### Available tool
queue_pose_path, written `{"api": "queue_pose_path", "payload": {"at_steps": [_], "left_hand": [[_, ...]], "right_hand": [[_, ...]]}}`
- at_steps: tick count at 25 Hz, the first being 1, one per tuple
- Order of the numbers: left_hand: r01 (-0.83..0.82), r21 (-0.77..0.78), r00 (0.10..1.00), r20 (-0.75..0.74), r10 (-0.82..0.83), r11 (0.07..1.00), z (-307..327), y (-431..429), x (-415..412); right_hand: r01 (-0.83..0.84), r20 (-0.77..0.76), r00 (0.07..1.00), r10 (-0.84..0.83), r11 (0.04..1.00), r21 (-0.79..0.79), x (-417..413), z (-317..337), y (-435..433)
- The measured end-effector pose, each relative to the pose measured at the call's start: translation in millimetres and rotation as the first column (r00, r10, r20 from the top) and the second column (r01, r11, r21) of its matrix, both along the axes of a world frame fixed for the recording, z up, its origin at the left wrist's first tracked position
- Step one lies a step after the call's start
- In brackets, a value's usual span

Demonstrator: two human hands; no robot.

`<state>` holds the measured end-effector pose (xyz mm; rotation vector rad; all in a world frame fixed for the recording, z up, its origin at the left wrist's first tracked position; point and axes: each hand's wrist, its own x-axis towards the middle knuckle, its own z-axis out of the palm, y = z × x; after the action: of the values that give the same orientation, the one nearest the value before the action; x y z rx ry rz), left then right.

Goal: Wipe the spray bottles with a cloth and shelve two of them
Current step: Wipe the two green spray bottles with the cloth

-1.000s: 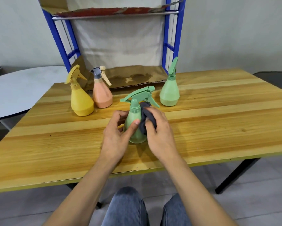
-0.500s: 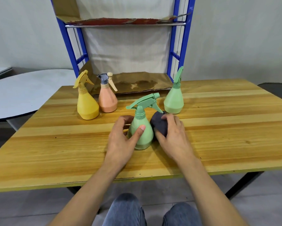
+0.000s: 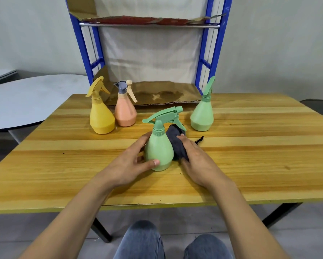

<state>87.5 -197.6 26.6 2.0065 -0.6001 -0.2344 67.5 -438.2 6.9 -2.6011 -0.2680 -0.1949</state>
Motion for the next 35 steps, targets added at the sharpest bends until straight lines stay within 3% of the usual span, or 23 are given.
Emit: {"api": "queue_pose_path", "payload": {"at_steps": [6,9,13,18,24,27,29,31,35], "left_hand": [[-0.073,-0.018,0.989,0.124,0.075,0.997,-9,-11,-10],[-0.164,-0.018,0.967,0.193,0.165,0.986,-20,-18,-13],[-0.342,-0.017,0.896,0.296,0.331,0.940,-22,-33,-17],[-0.470,-0.013,0.850,0.265,0.456,0.883,-12,-55,-20],[-0.416,0.024,0.896,0.180,0.405,0.909,11,-25,-16],[-0.124,0.020,0.989,-0.072,0.125,0.992,31,-14,12],[0.084,0.037,0.983,-0.166,-0.076,0.996,32,-12,23],[0.114,0.055,0.986,-0.130,-0.106,0.992,23,-13,25],[-0.056,0.025,0.997,0.061,0.054,0.998,9,-26,17]], "right_hand": [[0.042,0.023,0.999,-0.043,0.998,0.041,9,-4,10],[0.127,0.105,0.985,-0.134,0.989,0.072,-9,-7,18],[0.308,0.179,0.937,-0.300,0.951,-0.019,-39,-9,37],[0.377,0.241,0.898,-0.367,0.926,0.004,-59,-19,59],[0.343,0.121,0.925,-0.359,0.929,0.136,-28,-11,26],[0.278,0.111,0.950,-0.291,0.953,0.121,-20,-7,16],[0.242,0.171,0.953,-0.252,0.967,0.078,-21,-9,14],[0.228,0.213,0.948,-0.235,0.972,0.056,-24,-13,14],[0.274,0.243,0.930,-0.275,0.961,0.038,-16,-15,20]]}}
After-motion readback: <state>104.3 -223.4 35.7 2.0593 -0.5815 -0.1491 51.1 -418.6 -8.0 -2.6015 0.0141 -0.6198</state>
